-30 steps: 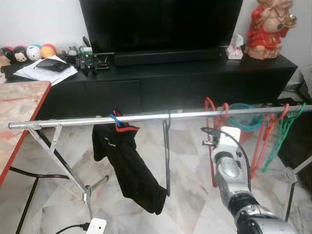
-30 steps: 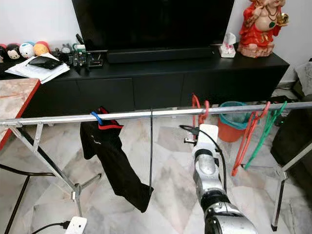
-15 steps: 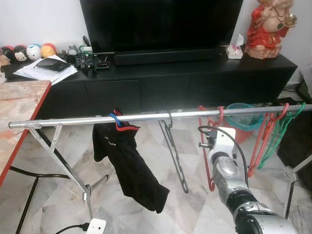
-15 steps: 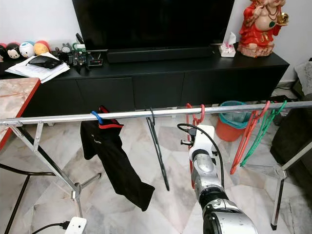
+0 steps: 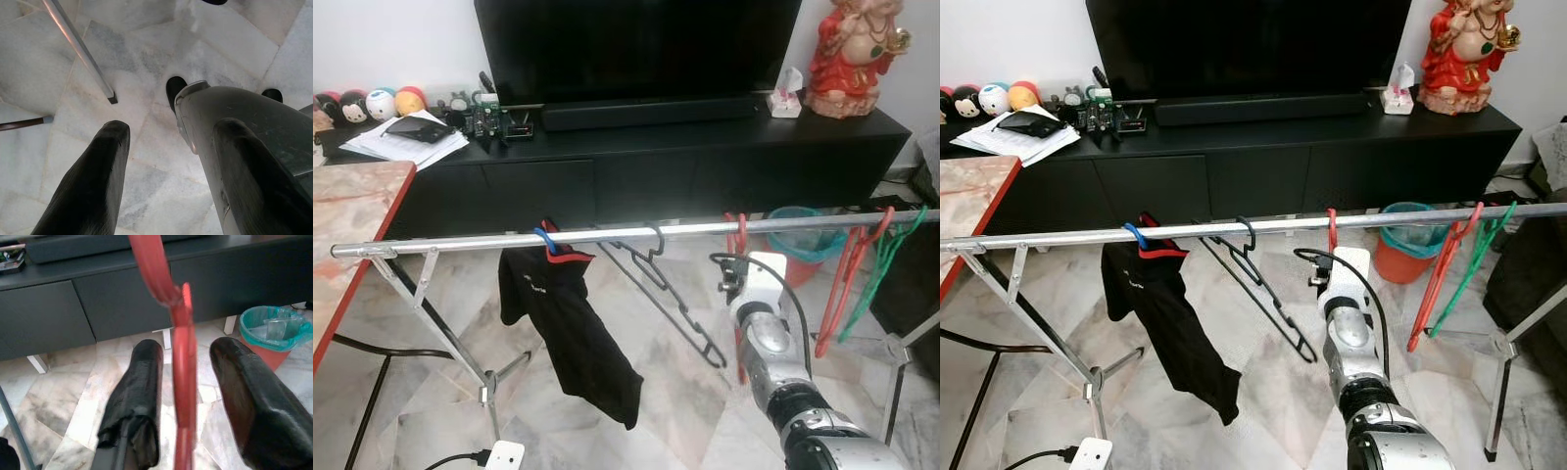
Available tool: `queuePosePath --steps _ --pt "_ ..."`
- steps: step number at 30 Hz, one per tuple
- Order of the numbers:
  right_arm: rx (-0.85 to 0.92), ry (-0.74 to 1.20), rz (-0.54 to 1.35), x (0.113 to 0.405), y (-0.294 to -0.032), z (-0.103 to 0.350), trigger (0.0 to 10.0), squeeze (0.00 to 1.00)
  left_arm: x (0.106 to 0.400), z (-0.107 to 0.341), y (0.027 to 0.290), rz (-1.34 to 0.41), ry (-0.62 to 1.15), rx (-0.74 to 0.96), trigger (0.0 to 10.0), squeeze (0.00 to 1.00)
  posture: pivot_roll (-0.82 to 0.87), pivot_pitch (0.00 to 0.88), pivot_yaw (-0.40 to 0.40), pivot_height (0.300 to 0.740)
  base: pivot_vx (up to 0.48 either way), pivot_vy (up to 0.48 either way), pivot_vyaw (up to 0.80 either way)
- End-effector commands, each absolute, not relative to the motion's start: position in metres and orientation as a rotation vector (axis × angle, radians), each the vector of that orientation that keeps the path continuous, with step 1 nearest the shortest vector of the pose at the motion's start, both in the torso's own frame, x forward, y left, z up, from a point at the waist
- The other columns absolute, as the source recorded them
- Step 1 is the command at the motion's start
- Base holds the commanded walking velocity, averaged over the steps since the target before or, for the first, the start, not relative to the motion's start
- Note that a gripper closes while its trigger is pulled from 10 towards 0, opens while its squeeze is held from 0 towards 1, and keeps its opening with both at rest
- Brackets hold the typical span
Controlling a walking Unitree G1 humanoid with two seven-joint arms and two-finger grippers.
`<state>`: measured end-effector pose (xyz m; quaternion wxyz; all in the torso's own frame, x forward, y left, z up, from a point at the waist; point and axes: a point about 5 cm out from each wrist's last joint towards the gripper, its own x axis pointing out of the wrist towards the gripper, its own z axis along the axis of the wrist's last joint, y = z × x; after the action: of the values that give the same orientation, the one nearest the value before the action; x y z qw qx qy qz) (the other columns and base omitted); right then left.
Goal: Hang hanger
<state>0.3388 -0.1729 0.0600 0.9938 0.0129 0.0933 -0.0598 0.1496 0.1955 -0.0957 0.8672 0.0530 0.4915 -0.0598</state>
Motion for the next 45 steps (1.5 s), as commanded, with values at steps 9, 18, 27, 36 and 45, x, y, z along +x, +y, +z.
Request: queuePosePath --steps 9,18,27,36,45 --pt "0.013 0.068 -0.159 0.326 -0.179 0.064 10.0 1.0 0.141 -0.1 0.193 -0.136 1.066 0.111 10.0 0.0 -0.04 0.0 0.028 0.74 0.0 0.0 0.0" --pt "-0.043 -0.109 -0.206 0.292 -0.188 0.074 10.0 0.0 0.143 -0.099 0.191 -0.135 1.06 0.114 10.0 0.0 -0.04 0.0 0.022 0.74 0.0 0.0 0.0" --pt "-0.112 -0.061 -0.168 0.248 -0.196 0.063 10.0 0.0 0.145 -0.098 0.192 -0.125 1.047 0.109 10.0 0.0 -0.05 0.0 0.01 0.74 0.0 0.0 0.0" --pt "-0.069 0.259 0.1 0.224 -0.177 0.013 10.0 0.0 0.148 -0.097 0.194 -0.132 1.041 0.12 10.0 0.0 -0.06 0.0 0.017 0.74 0.0 0.0 0.0" --pt "-0.113 0.612 0.148 0.232 -0.164 -0.038 10.0 0.0 0.153 -0.094 0.199 -0.12 1.03 0.129 10.0 0.0 -0.04 0.0 0.013 0.74 0.0 0.0 0.0"
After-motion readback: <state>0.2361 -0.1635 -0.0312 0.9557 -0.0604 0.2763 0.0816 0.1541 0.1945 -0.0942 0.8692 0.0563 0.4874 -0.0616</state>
